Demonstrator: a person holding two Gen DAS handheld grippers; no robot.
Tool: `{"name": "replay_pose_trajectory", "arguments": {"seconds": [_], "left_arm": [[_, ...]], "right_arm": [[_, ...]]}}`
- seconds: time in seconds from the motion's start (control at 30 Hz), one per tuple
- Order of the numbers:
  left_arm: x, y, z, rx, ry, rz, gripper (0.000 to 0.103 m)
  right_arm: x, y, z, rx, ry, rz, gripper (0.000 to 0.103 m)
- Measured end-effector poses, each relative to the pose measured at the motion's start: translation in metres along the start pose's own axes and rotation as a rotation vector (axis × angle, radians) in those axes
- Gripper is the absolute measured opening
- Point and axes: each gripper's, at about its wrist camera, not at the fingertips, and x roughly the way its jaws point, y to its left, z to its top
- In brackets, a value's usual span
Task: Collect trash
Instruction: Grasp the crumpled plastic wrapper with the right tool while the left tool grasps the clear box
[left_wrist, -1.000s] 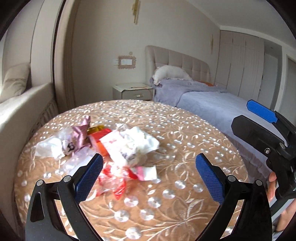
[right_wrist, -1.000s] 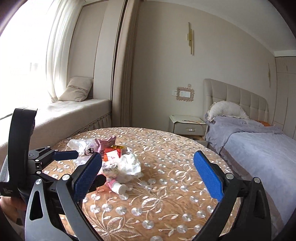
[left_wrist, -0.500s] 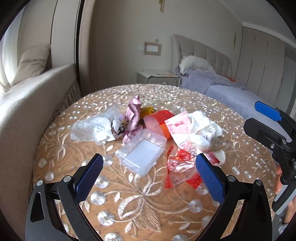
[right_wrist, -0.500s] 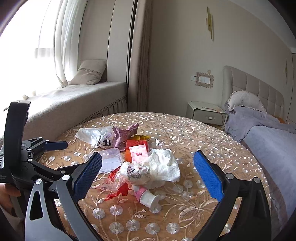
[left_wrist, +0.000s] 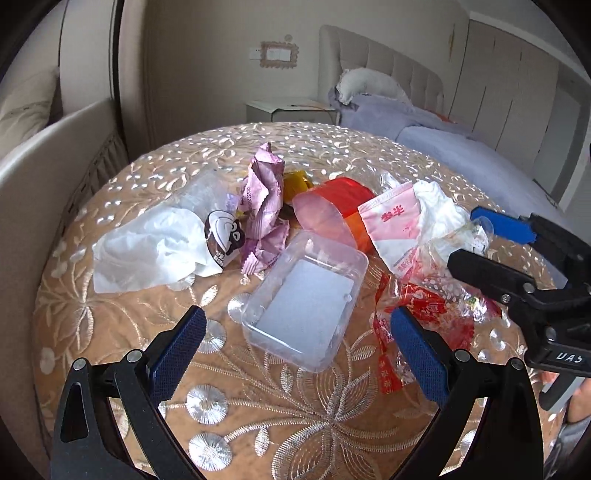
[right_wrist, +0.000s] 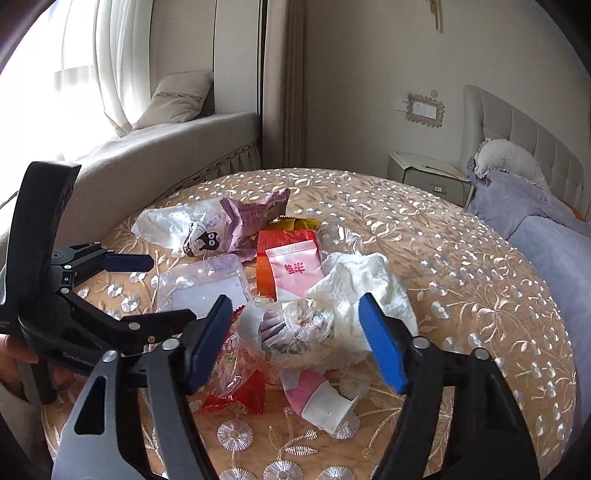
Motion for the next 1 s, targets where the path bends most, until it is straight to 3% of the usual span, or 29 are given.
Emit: {"name": "replay_pose_trajectory", "arguments": {"seconds": [0.1, 0.27, 0.37, 0.47, 0.7, 1.0], "left_arm": [[0.014, 0.003, 0.003, 0.02, 0.053, 0.001, 0.098], [0.03, 0.005, 0.003, 0.011, 0.118, -0.073, 0.094], [0.031, 0.0, 0.004, 0.048, 0.113, -0.034, 0.07], [0.03, -0.001, 0.005, 0.046, 0.106, -0.006, 0.065], [-0.002, -0.003, 0.01, 0.01, 0.023, 0.029, 0.063], [-0.061, -0.037, 0.02, 0.038, -0.086, 0.043, 0.063]], "right_arm": [[0.009, 0.0, -0.002, 0.003, 0.026, 0.006, 0.062], [0.011, -0.003, -0.003, 0.018, 0.033, 0.017, 0.057], [0.01, -0.003, -0.003, 0.021, 0.03, 0.018, 0.055], [0.007, -0.004, -0.003, 0.022, 0.024, 0.018, 0.054], [-0.018, -0.007, 0.002, 0.028, -0.034, 0.013, 0.054], [-0.07, -0.004, 0.006, 0.004, -0.131, 0.005, 0.054]]}}
